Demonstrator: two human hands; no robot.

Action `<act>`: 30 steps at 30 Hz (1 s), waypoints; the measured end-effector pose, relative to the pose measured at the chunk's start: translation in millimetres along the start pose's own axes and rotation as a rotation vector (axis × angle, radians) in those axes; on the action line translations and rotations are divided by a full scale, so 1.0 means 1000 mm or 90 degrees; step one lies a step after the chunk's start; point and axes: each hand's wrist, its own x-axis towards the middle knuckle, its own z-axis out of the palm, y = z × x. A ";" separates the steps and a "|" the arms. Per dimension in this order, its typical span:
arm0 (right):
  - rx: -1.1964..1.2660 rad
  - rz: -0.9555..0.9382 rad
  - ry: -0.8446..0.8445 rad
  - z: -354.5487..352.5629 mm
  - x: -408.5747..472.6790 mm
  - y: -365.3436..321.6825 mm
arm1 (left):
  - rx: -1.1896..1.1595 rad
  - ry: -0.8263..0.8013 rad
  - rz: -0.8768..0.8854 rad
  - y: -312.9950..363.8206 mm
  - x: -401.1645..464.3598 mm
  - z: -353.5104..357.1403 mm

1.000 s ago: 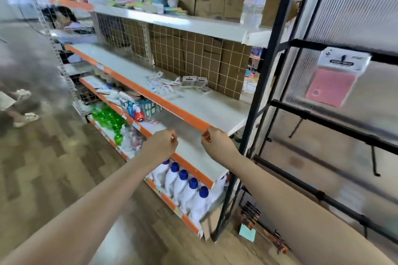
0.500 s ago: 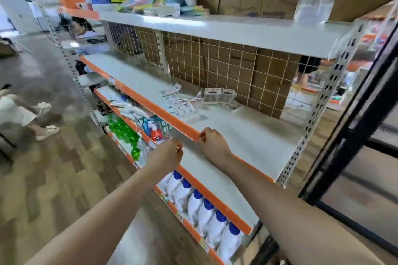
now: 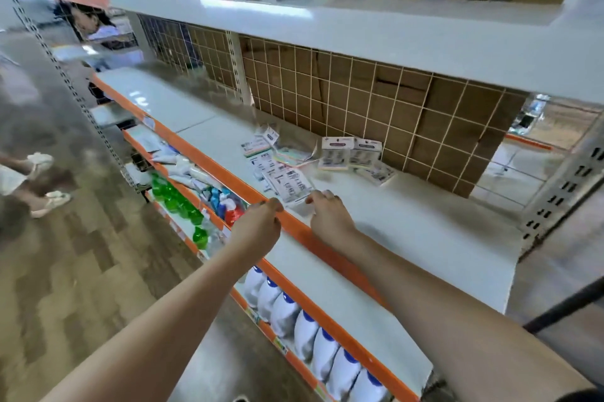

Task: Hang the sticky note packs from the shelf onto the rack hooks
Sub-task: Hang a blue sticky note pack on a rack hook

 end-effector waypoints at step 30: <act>-0.129 0.111 0.312 0.069 0.080 -0.022 | -0.187 -0.086 0.413 -0.102 0.172 0.037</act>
